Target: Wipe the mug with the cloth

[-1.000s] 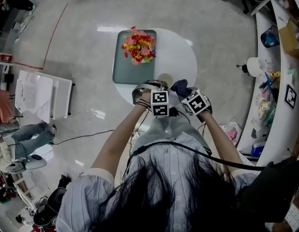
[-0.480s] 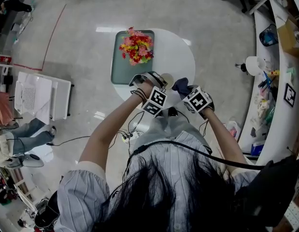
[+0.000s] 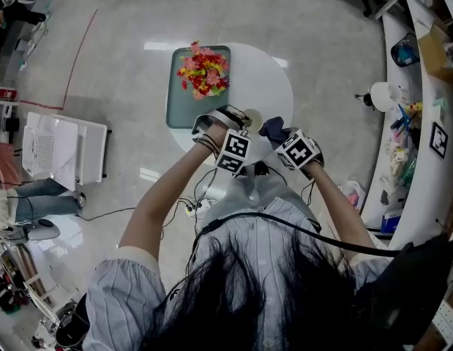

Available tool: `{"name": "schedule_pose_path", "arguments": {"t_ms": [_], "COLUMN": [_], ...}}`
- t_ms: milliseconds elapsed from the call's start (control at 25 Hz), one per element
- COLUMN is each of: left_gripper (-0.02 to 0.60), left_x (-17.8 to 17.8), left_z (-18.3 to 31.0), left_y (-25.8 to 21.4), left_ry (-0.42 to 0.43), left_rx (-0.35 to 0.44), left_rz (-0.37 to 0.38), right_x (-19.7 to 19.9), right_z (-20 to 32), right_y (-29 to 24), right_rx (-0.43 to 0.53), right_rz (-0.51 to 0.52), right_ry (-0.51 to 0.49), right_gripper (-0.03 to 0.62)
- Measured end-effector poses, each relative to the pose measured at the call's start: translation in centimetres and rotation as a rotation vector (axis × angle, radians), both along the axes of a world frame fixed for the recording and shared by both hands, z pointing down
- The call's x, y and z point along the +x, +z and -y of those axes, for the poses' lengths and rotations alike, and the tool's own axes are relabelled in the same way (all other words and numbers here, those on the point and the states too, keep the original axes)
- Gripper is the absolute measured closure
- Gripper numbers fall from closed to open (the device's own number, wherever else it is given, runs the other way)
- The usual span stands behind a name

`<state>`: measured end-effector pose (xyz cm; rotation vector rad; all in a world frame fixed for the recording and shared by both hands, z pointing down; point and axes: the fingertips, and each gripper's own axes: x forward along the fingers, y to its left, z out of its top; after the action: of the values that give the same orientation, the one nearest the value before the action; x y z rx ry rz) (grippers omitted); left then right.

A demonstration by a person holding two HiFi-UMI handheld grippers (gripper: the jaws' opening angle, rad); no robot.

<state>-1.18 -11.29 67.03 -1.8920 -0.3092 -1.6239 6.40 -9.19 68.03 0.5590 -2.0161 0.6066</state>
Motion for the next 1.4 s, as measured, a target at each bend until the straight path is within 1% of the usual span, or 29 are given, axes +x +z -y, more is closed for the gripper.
{"name": "schedule_pose_path", "arguments": {"t_ms": [120,200,240,320,360,480,560,680,760,840,880,920,1080,1240,1400], "left_gripper": [0.466,0.466,0.466,0.466,0.466,0.466,0.467,0.468,0.468,0.469,0.470,0.487,0.529,0.535,0.535], "left_x": [0.7,1.4,1.8,2.5,2.7,2.8,2.7,2.5,2.5,2.6,2.6,2.6,3.0,3.1,3.0], "left_z": [-0.1,-0.2,-0.1,0.0,0.0,-0.1,-0.4,-0.6,-0.4,-0.2,-0.1,-0.1,-0.7,-1.3,-1.8], "left_y": [-1.3,-1.9,-2.0,-2.0,-1.8,-0.7,0.1,0.7,0.9,1.0,1.0,1.0,1.2,1.2,1.3], "left_ry": [-0.305,-0.473,-0.540,-0.644,-0.686,-0.807,-0.902,-1.048,-1.108,-1.120,-1.105,-1.072,-0.865,-0.747,-0.582], "left_rx": [-0.130,-0.193,-0.210,-0.219,-0.213,-0.188,-0.198,-0.224,-0.212,-0.200,-0.193,-0.184,-0.163,-0.196,-0.201], "left_rz": [-0.129,-0.207,-0.238,-0.279,-0.286,-0.266,-0.261,-0.296,-0.320,-0.321,-0.313,-0.300,-0.232,-0.202,-0.151], "right_x": [0.3,0.3,0.3,0.2,0.3,0.5,0.7,0.7,0.6,0.6,0.6,0.5,0.1,0.0,0.2], "right_z": [0.0,0.0,-0.1,-0.1,-0.2,-0.2,-0.1,0.0,-0.1,-0.1,-0.1,0.0,-0.1,0.0,0.3], "right_y": [0.1,0.0,-0.1,-0.1,-0.1,0.1,0.1,0.3,0.3,0.4,0.4,0.4,0.5,0.4,0.1], "right_rx": [0.000,-0.003,-0.004,-0.005,-0.004,-0.001,0.000,-0.001,-0.003,-0.004,-0.005,-0.005,-0.004,-0.003,0.000], "right_rz": [0.007,0.015,0.019,0.022,0.020,0.013,0.008,0.003,0.005,0.007,0.007,0.008,0.009,0.004,-0.008], "right_ry": [0.007,0.018,0.022,0.019,0.014,-0.004,-0.014,-0.024,-0.028,-0.031,-0.035,-0.039,-0.067,-0.099,-0.148], "right_gripper": [0.493,0.493,0.493,0.493,0.493,0.493,0.493,0.493,0.493,0.493,0.493,0.493,0.493,0.493,0.493]}}
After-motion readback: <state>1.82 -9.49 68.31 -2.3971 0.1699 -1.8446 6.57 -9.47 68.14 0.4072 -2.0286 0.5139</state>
